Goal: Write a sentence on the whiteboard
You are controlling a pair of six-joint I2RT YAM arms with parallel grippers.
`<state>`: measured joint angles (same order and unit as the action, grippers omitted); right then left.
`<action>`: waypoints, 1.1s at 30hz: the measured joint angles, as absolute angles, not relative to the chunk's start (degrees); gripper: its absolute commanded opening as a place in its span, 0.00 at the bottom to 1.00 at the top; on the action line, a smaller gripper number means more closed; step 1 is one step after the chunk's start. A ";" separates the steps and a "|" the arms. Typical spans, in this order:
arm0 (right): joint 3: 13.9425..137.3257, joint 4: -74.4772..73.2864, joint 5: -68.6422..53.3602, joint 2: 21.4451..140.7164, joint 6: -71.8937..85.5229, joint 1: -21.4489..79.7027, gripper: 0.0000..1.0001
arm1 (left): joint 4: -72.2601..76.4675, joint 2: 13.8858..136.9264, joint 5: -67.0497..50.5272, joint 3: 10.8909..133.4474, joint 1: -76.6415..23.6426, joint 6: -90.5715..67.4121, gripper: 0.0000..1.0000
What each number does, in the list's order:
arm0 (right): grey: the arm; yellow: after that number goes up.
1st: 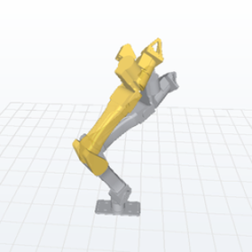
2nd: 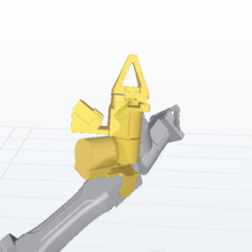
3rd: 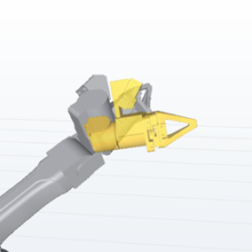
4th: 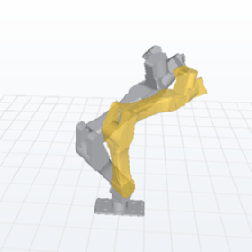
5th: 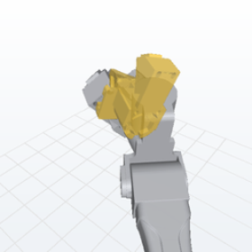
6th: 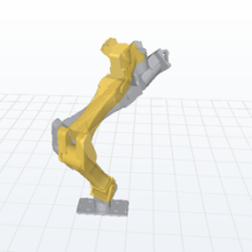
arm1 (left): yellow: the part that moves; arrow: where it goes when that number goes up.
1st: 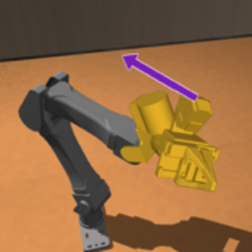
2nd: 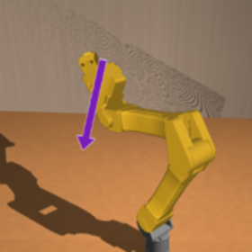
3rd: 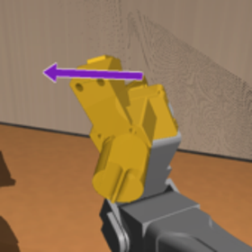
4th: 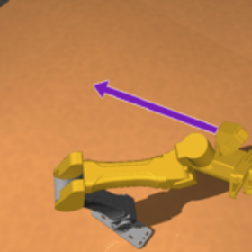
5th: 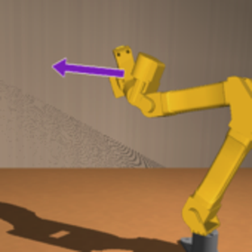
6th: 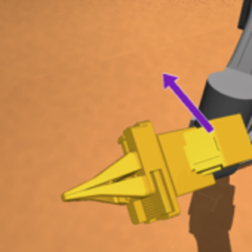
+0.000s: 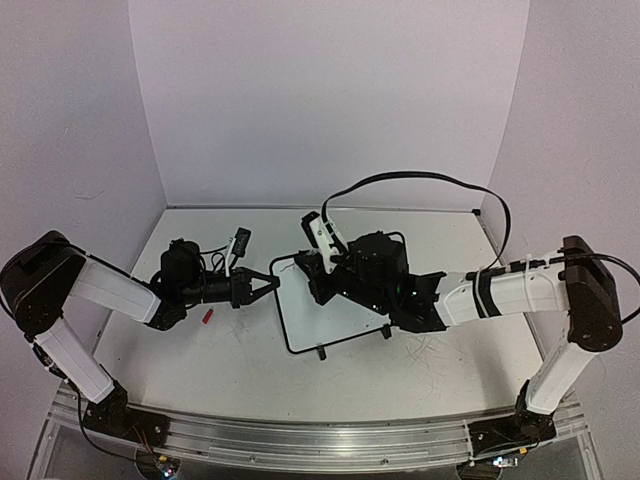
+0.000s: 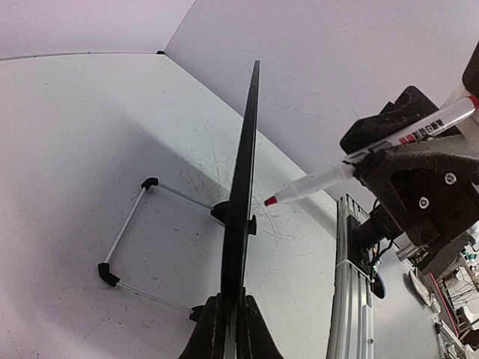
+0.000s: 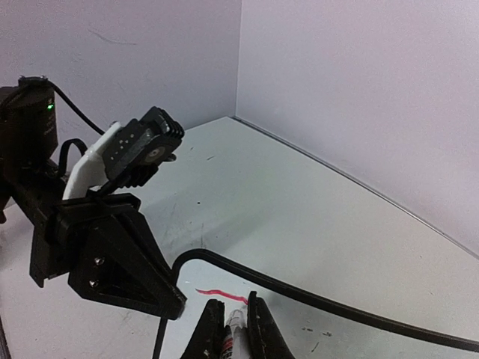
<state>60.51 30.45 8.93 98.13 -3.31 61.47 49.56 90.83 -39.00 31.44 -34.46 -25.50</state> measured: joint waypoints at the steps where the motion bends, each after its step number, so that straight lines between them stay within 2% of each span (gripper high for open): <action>1: 60.53 30.63 7.80 98.13 -3.59 61.41 0.00 | 49.56 90.83 -39.03 31.44 -34.46 -25.50 0.00; 12: 62.42 30.81 2.55 99.59 -4.51 61.43 0.00 | 49.56 90.83 -39.07 31.44 -34.46 -25.50 0.00; 33: 64.29 29.98 6.10 101.82 -4.49 61.43 0.00 | 49.52 90.83 -39.05 31.44 -34.44 -25.50 0.00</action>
<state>64.29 29.98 6.10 101.82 -4.49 61.43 49.52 90.83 -39.05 31.44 -34.44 -25.50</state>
